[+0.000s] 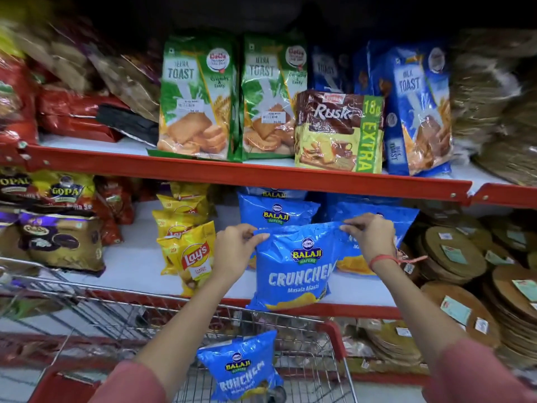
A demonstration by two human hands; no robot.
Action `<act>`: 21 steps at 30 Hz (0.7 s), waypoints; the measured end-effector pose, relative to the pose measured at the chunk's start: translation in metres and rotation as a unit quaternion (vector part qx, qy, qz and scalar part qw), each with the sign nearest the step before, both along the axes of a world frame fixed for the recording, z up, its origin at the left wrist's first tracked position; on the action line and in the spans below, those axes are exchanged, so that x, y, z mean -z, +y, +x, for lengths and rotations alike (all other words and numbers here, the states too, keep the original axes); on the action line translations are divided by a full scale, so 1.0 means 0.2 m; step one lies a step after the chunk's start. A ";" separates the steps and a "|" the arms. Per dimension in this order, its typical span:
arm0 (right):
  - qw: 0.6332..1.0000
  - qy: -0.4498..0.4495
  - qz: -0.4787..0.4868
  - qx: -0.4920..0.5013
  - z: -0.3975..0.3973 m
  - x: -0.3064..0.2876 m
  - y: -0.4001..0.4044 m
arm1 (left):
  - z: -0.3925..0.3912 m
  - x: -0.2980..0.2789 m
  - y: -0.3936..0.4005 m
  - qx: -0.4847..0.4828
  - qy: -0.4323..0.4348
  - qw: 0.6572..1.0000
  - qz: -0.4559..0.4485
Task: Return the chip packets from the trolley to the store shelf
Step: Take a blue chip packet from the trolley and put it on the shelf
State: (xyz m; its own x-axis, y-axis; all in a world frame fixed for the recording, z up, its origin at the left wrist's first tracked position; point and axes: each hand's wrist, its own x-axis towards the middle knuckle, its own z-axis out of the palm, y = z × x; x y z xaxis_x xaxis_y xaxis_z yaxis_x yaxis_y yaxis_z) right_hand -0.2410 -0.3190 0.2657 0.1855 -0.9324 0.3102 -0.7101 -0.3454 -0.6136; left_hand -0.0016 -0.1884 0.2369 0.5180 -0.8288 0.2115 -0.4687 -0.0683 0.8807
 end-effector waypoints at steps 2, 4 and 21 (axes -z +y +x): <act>1.000 -0.015 -0.004 0.005 -0.02 0.03 -0.04 | -0.02 0.00 -0.06 -0.006 -0.009 1.000 0.009; 0.999 -0.034 -0.011 0.012 -0.04 0.03 -0.07 | -0.04 -0.01 -0.10 -0.005 -0.002 1.000 0.009; 0.988 0.032 -0.146 -0.040 -0.03 0.17 0.12 | -0.13 0.10 0.02 -0.027 0.010 1.000 -0.001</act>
State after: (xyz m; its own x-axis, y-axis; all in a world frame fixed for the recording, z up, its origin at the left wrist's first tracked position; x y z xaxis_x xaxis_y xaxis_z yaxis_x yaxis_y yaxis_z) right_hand -0.2478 -0.2956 0.2323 0.2820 -0.7870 0.5487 -0.7078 -0.5568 -0.4348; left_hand -0.0284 -0.1853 0.2178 0.5661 -0.7993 0.2017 -0.4468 -0.0919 0.8899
